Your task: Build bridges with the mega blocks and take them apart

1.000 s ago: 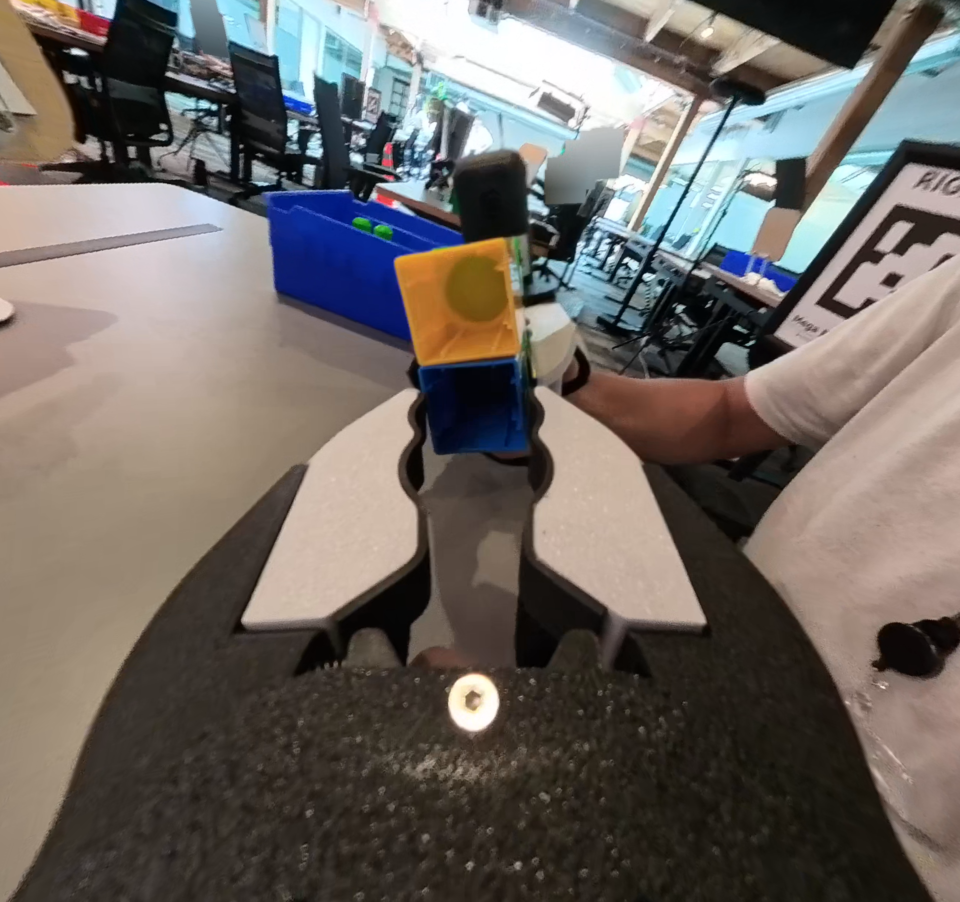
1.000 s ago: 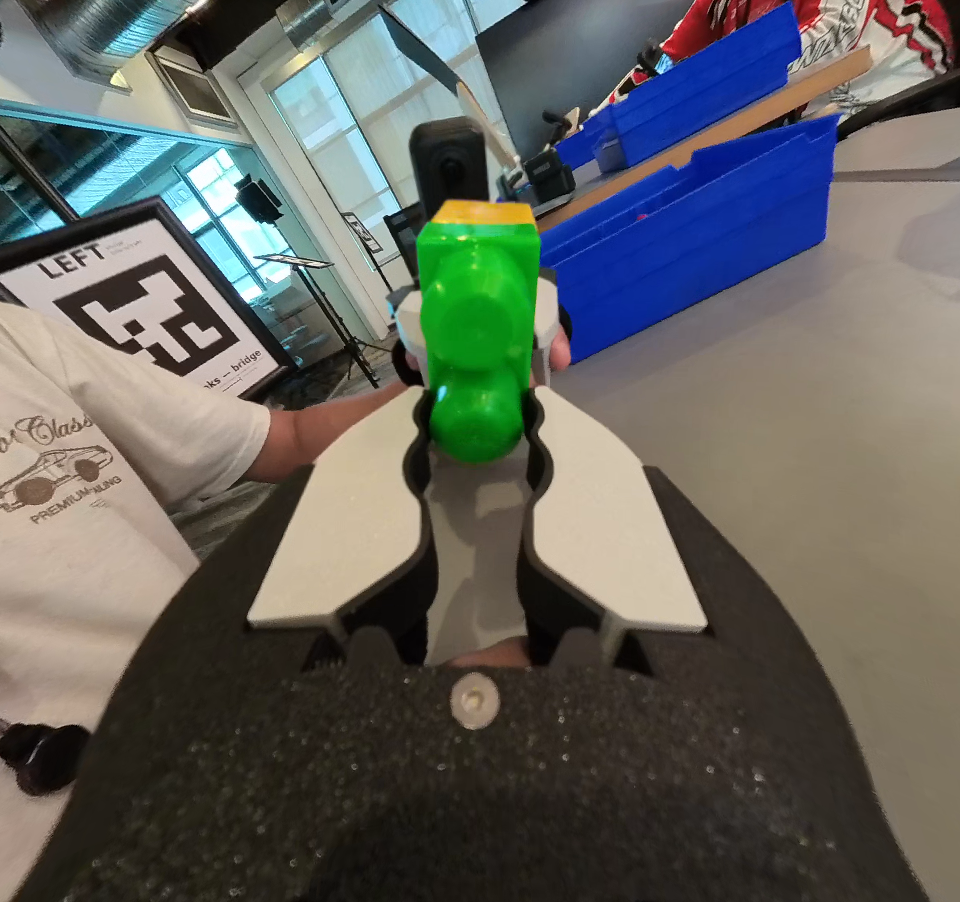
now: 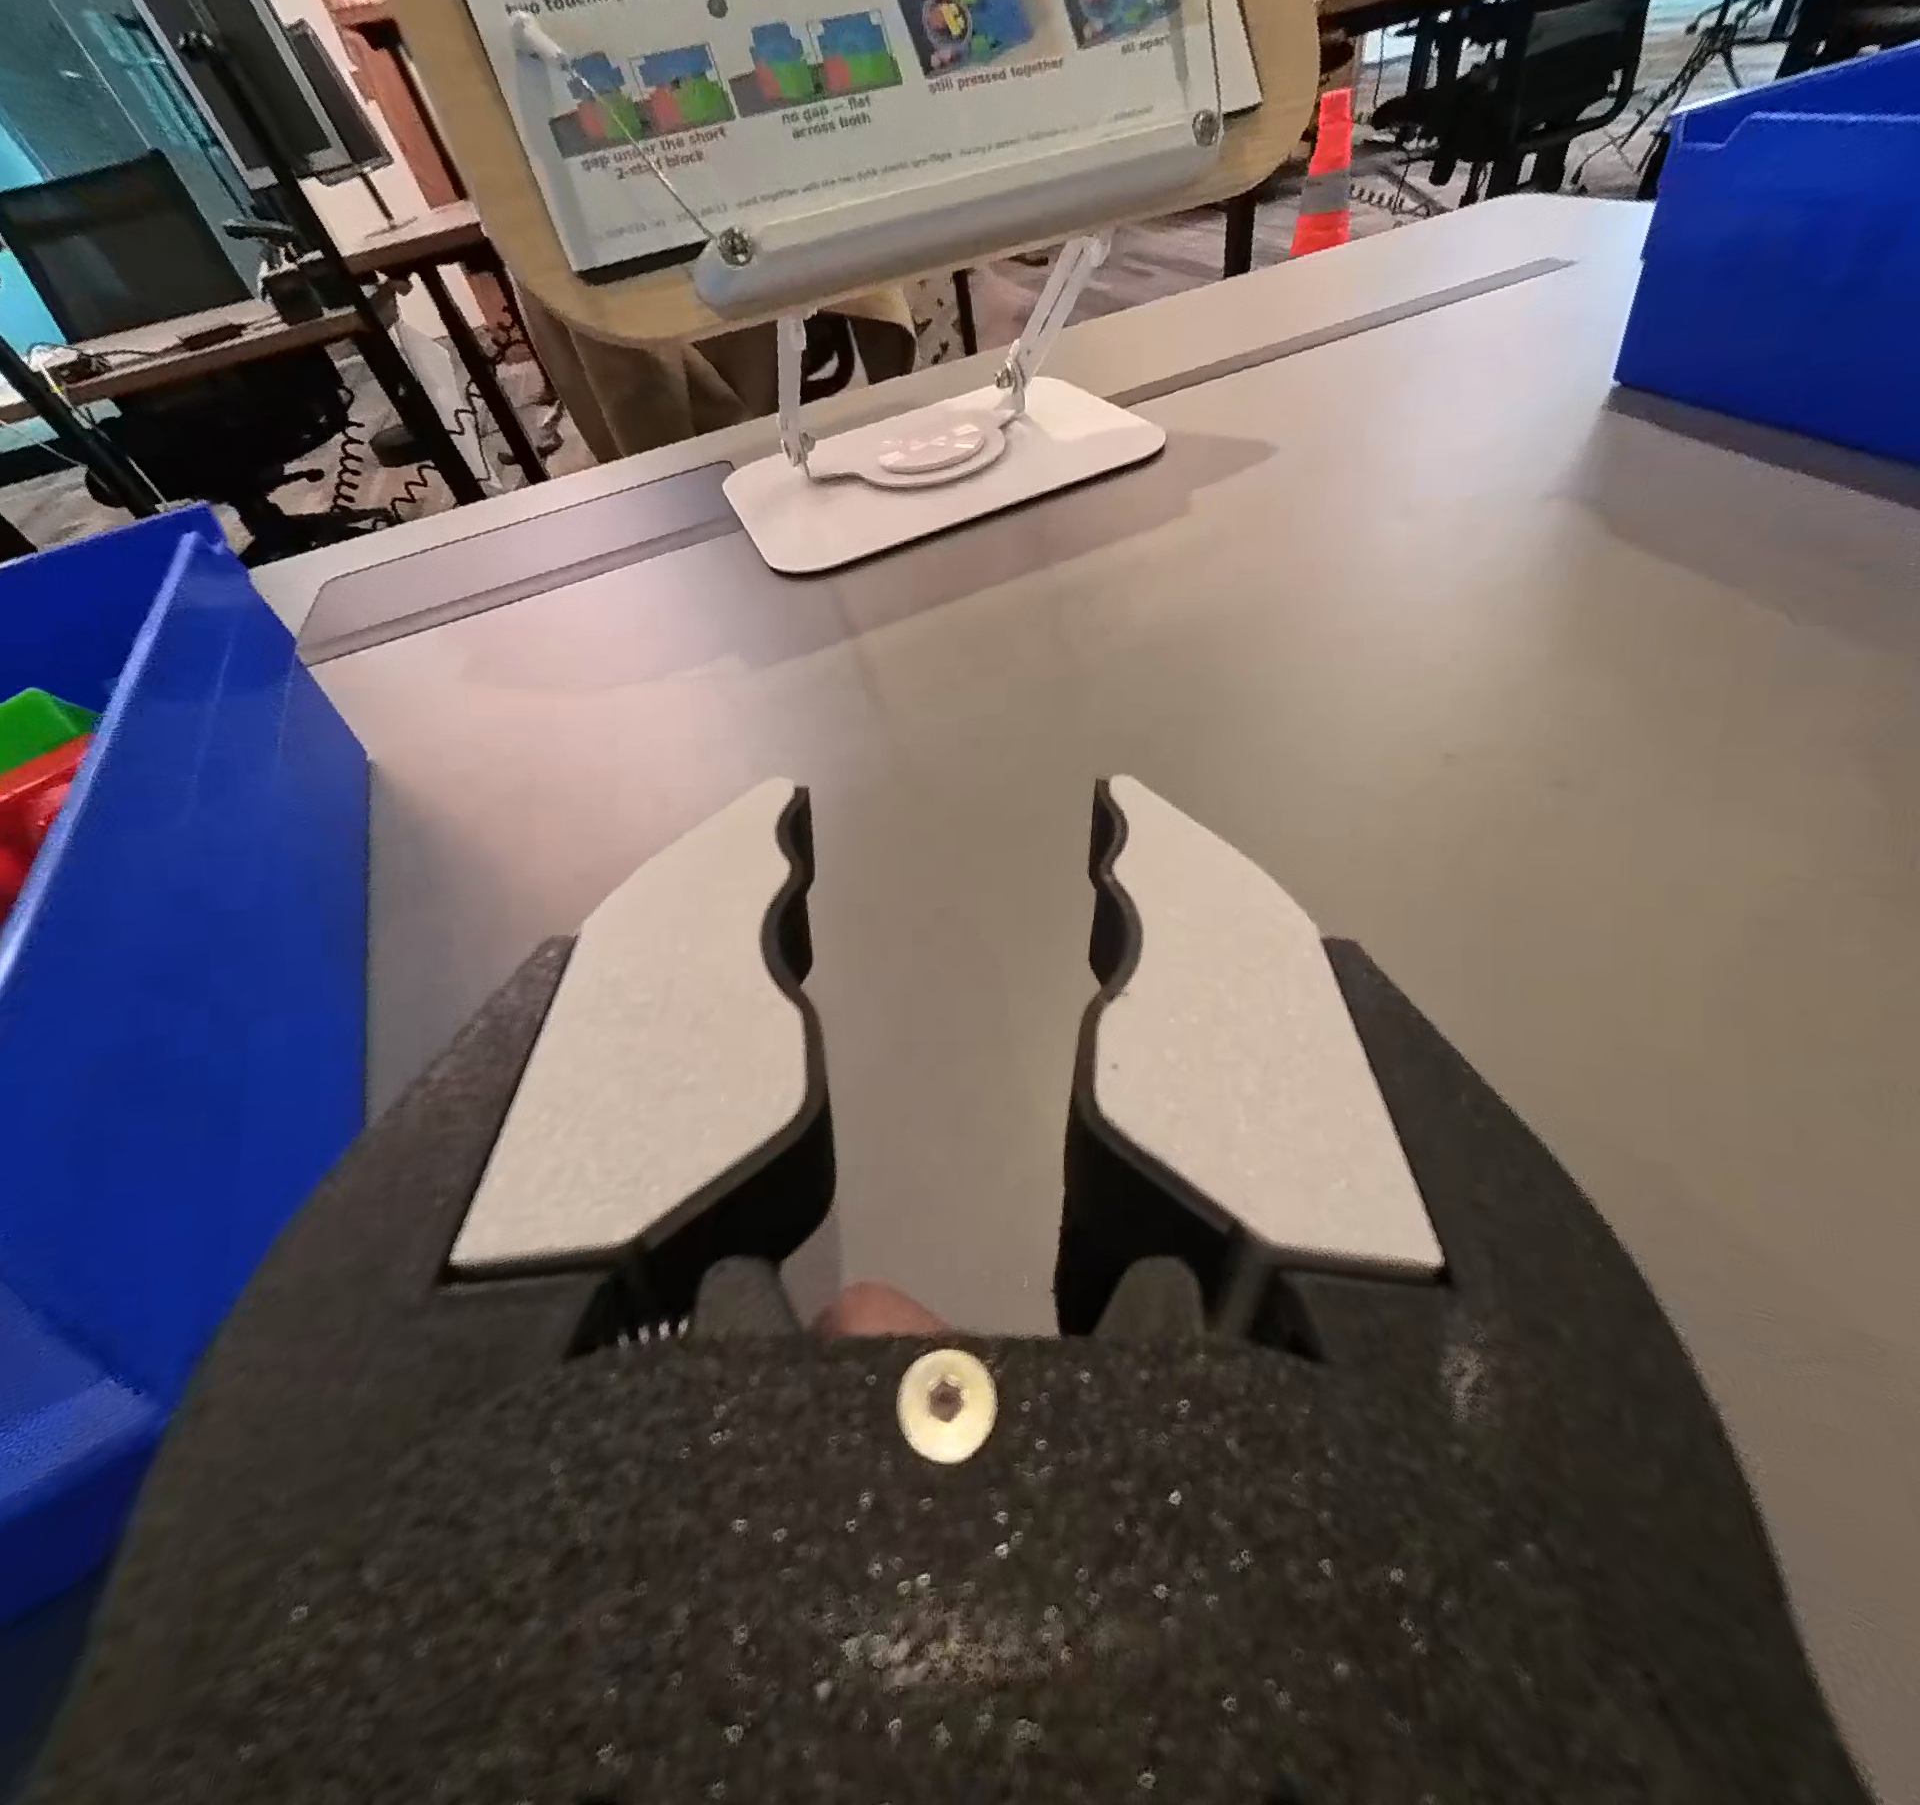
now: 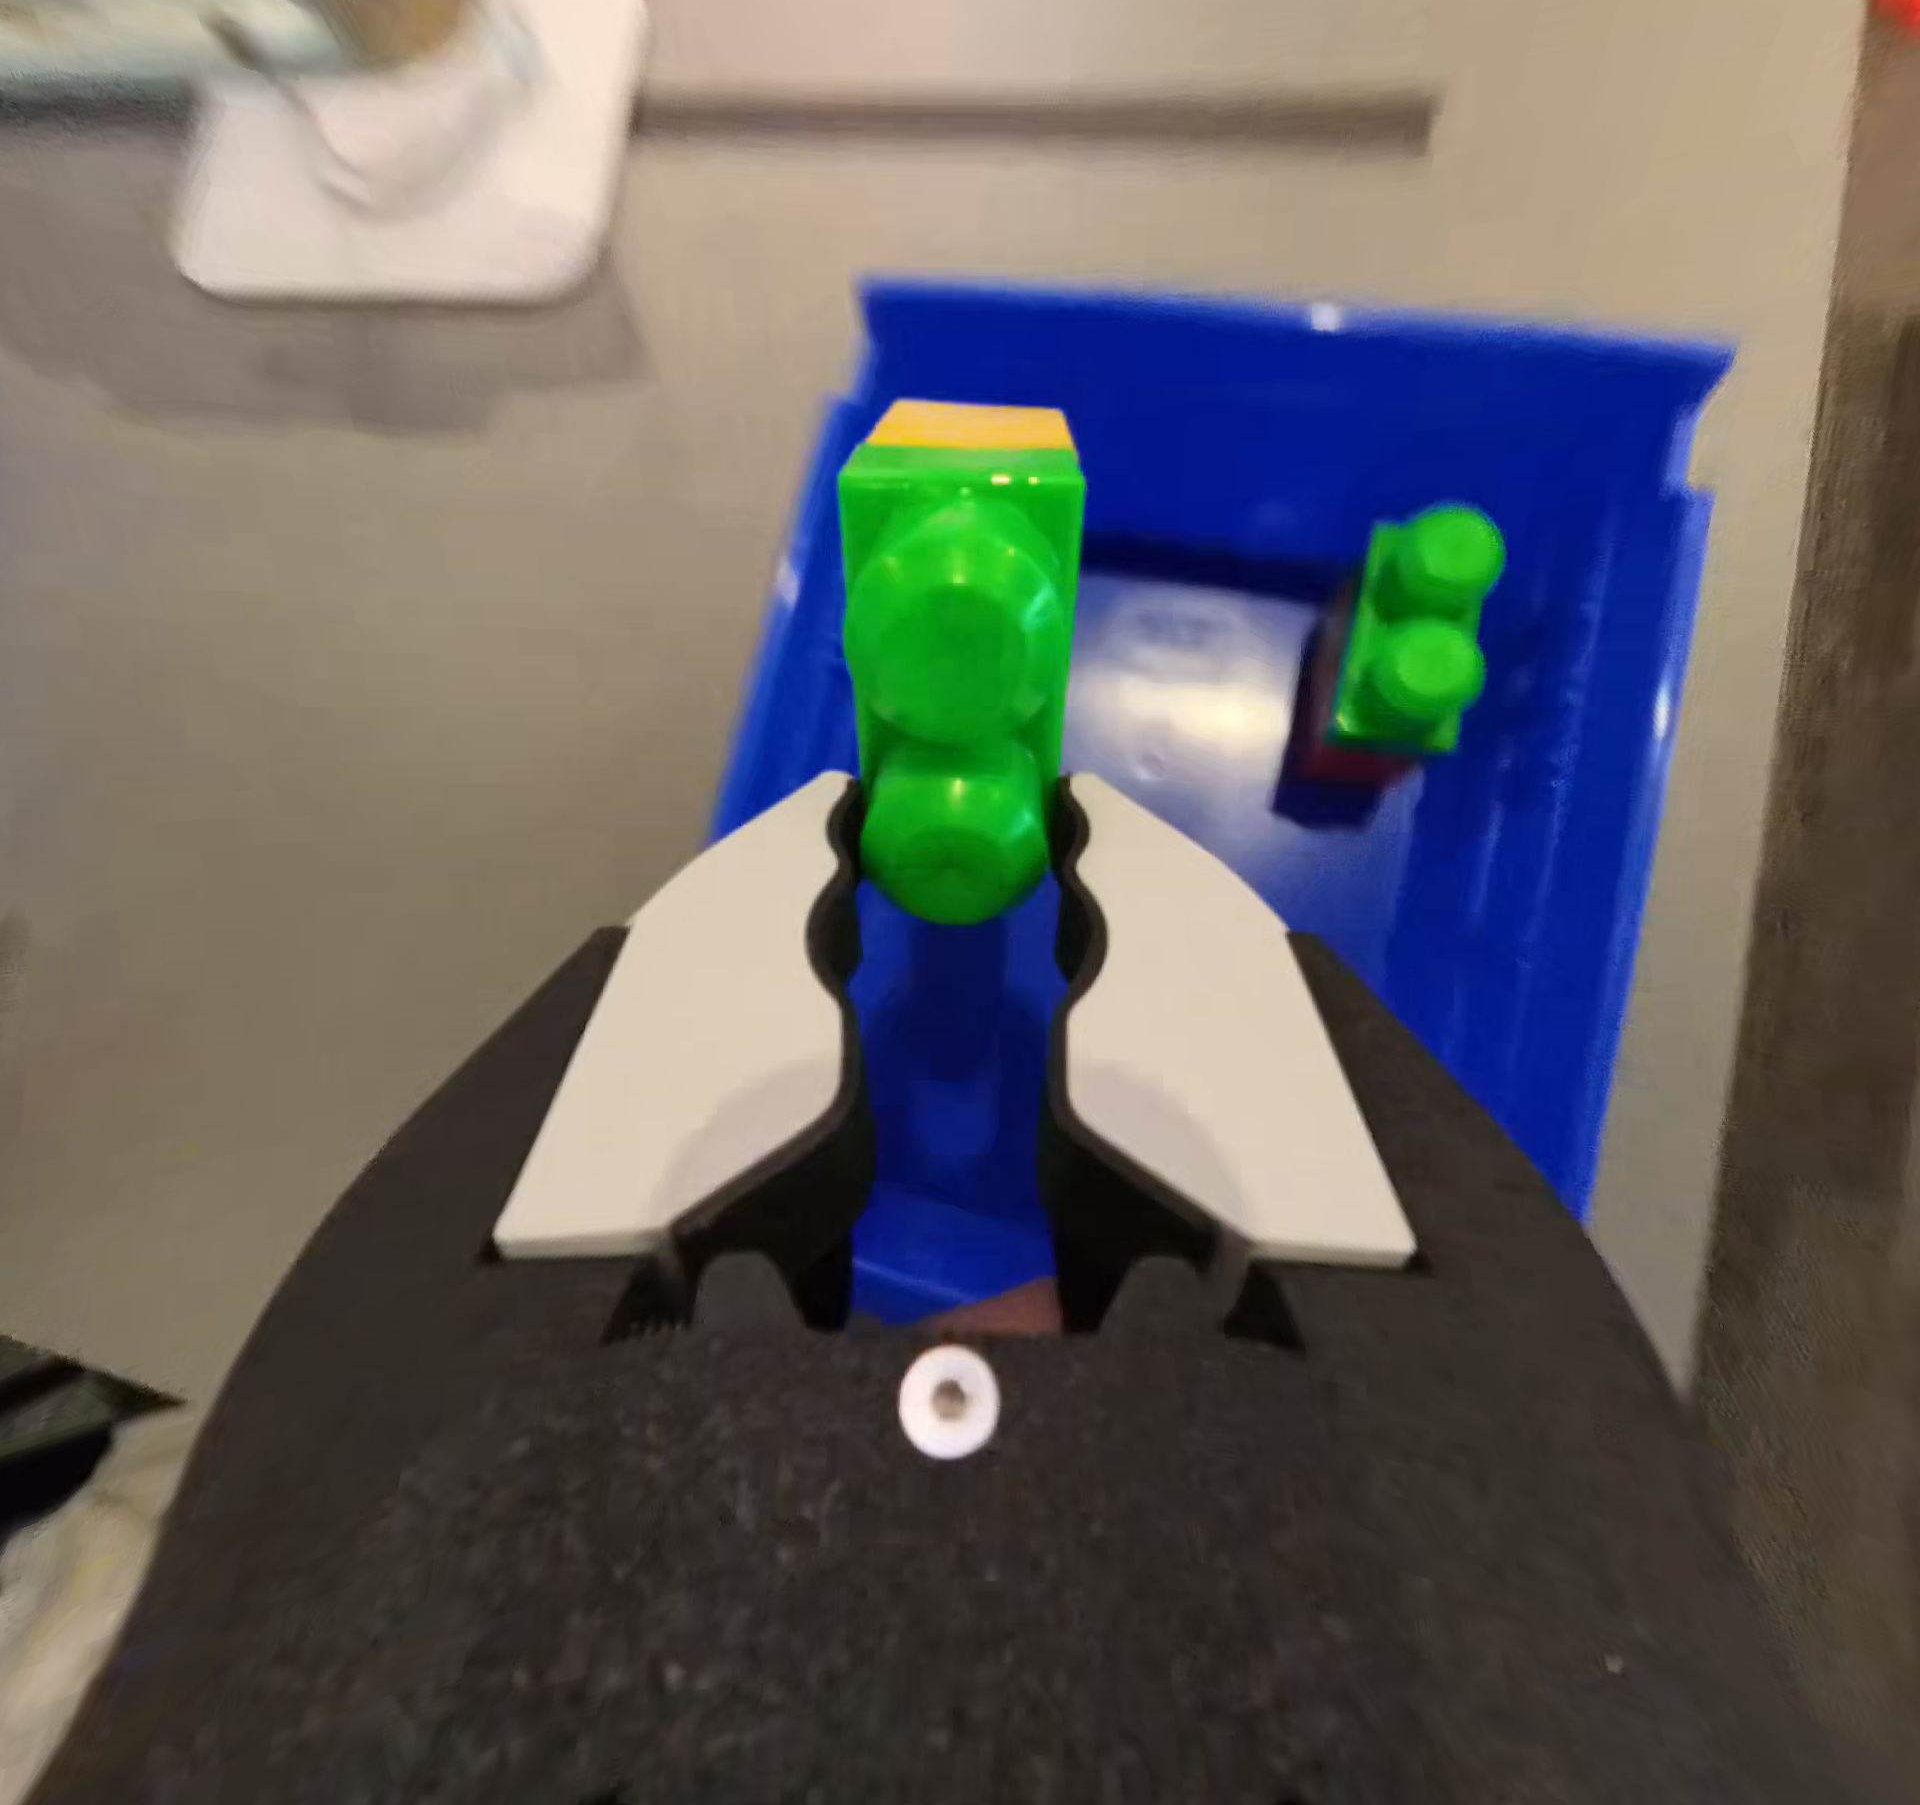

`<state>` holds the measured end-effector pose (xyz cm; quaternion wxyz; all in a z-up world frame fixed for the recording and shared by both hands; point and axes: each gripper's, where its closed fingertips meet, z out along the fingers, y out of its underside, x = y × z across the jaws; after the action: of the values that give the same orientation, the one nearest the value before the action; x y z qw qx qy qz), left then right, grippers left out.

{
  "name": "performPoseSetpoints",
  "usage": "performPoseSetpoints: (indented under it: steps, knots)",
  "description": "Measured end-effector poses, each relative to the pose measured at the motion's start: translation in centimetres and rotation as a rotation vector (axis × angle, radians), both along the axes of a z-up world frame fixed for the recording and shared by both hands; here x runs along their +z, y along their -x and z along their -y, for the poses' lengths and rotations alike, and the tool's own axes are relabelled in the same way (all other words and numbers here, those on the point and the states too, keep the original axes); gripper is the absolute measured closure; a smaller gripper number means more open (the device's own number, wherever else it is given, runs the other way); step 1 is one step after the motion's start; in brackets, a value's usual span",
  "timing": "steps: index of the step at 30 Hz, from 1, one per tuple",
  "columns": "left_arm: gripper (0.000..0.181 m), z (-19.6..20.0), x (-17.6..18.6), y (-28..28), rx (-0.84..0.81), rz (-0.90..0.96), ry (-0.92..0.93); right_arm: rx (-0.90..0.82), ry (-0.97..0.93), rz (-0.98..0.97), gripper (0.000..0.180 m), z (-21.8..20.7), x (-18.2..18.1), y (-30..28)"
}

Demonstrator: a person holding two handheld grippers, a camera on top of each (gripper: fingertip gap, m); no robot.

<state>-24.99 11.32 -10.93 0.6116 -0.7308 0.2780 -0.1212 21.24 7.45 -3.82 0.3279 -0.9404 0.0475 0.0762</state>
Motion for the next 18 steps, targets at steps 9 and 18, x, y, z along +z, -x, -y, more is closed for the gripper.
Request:
performPoseSetpoints:
  steps: [9, 18]
  knots:
    - [0.129, -0.4, -0.5, -0.3, -0.011, 0.000, 0.049, -0.094, 0.537, 0.101, 0.145, -3.4, -8.2, -4.5]
    - [0.127, 0.1, -0.7, -0.7, -0.040, -0.044, 0.019, -0.143, 0.711, 0.129, 0.145, -4.1, -9.6, -5.2]
